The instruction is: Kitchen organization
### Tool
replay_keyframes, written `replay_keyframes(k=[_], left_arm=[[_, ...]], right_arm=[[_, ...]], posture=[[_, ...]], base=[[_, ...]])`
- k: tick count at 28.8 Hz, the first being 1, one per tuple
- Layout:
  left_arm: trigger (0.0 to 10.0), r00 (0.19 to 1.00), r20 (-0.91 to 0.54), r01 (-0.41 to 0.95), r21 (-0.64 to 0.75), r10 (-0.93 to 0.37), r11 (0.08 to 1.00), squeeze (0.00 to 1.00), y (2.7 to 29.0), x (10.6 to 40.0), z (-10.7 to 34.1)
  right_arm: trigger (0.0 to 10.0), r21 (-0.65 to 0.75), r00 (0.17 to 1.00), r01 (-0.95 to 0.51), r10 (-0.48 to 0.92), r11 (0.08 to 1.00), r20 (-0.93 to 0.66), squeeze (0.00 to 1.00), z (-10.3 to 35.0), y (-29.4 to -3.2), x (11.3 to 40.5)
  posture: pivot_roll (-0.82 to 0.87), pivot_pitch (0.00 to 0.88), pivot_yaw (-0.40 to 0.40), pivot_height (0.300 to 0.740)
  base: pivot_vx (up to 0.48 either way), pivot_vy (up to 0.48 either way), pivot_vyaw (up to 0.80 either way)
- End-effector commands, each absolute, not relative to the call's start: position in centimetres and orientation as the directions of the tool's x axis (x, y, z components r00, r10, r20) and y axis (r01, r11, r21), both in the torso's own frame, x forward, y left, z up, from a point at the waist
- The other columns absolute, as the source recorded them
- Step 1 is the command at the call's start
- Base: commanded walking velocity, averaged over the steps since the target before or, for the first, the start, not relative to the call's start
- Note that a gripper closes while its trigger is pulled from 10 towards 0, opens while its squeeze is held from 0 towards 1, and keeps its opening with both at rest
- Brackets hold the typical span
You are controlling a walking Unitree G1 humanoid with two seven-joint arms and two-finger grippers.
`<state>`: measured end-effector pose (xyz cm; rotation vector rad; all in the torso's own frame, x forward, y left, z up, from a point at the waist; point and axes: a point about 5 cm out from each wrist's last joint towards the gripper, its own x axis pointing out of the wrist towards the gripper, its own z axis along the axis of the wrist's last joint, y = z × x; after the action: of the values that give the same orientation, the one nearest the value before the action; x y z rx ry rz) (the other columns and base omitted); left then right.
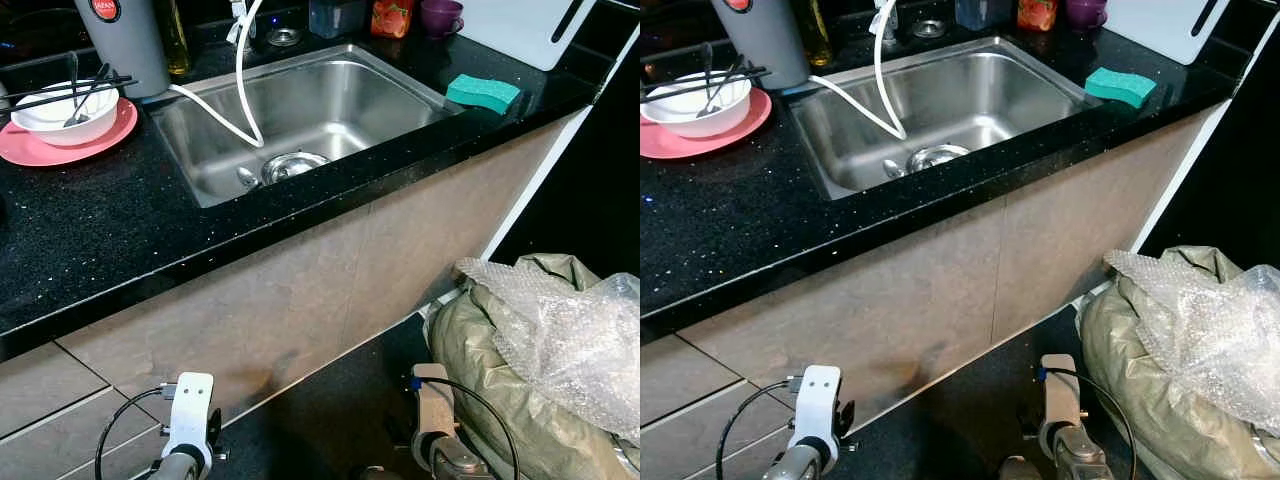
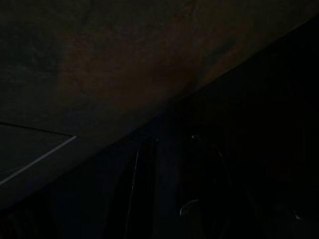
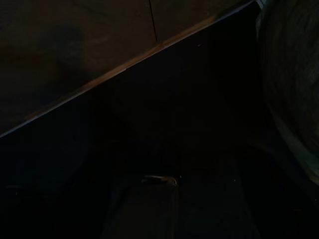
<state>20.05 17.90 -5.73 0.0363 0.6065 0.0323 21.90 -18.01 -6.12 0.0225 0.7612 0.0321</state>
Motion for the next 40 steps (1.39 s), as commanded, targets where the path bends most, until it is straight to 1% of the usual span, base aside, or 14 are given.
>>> replay_keyframes(k=[1, 34, 40], left_arm=[[10.0, 0.809, -0.587, -0.019, 0.026, 0.031, 0.999, 0.0, 17.72, 19.53, -6.08], [10.0, 0.813, -0.582, -0.015, 0.017, 0.022, 1.0, 0.0, 17.66, 19.47, -6.04], [10.0, 0.813, -0.581, -0.015, 0.018, 0.023, 1.0, 0.0, 17.77, 19.28, -6.06]], right_arm=[[10.0, 0.038, 0.703, -0.022, 0.042, 0.999, -0.71, 0.0, -6.54, -17.83, 21.31], [10.0, 0.03, 0.702, -0.044, 0.052, 0.999, -0.71, 0.0, -6.55, -17.56, 21.34], [10.0, 0.033, 0.702, -0.046, 0.056, 0.998, -0.71, 0.0, -6.6, -17.48, 21.23]], posture=[[0.0, 0.145, 0.0, 0.74], [0.01, 0.146, -0.002, 0.74], [0.01, 0.163, 0.0, 0.74]], base=[[0.0, 0.0, 0.0], [0.0, 0.0, 0.0], [0.0, 0.0, 0.0]])
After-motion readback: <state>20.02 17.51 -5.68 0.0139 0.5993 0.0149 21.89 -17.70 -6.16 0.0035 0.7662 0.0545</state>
